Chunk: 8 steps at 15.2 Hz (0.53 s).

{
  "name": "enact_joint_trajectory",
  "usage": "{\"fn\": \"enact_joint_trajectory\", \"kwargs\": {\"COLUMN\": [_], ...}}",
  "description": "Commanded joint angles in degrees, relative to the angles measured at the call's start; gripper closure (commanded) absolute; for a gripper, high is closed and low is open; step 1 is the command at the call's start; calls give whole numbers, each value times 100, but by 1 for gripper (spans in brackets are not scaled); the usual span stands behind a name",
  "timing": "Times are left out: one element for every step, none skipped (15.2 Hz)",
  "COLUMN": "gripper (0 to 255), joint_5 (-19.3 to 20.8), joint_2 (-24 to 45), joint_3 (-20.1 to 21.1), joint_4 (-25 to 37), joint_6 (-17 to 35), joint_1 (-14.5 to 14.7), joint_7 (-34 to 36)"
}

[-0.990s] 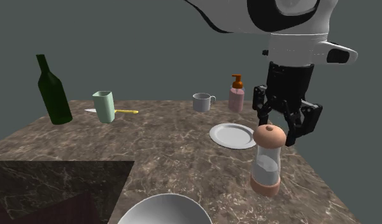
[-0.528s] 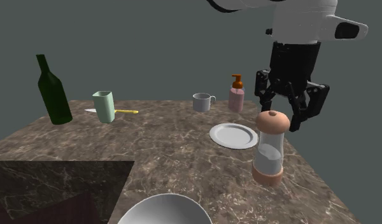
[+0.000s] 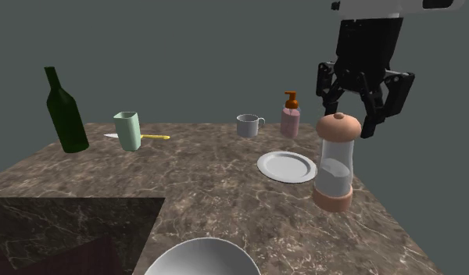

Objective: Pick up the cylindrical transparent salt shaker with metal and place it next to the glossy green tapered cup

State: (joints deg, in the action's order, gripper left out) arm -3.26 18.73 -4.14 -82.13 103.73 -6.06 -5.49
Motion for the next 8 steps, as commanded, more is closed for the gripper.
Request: {"fn": "enact_joint_trajectory", "kwargs": {"gripper": [255,255,255,255,255,255,255,255], "joint_5": [1,1,1,1,1,0,-1,-1], "joint_2": [-1,6,14,24,36,49,65,83], "joint_3": [-3,-3,-3,-4,-4,-5,-5,-5], "joint_4": [149,236,325,417,511,609,709,813], "joint_6": [-151,-231,-312,-394,-477,-561,-646,-732], "joint_1": [-6,-7,-9,-11,-13,-15,-18,-20], "joint_7": [1,3,6,8,11,13,16,18]}}
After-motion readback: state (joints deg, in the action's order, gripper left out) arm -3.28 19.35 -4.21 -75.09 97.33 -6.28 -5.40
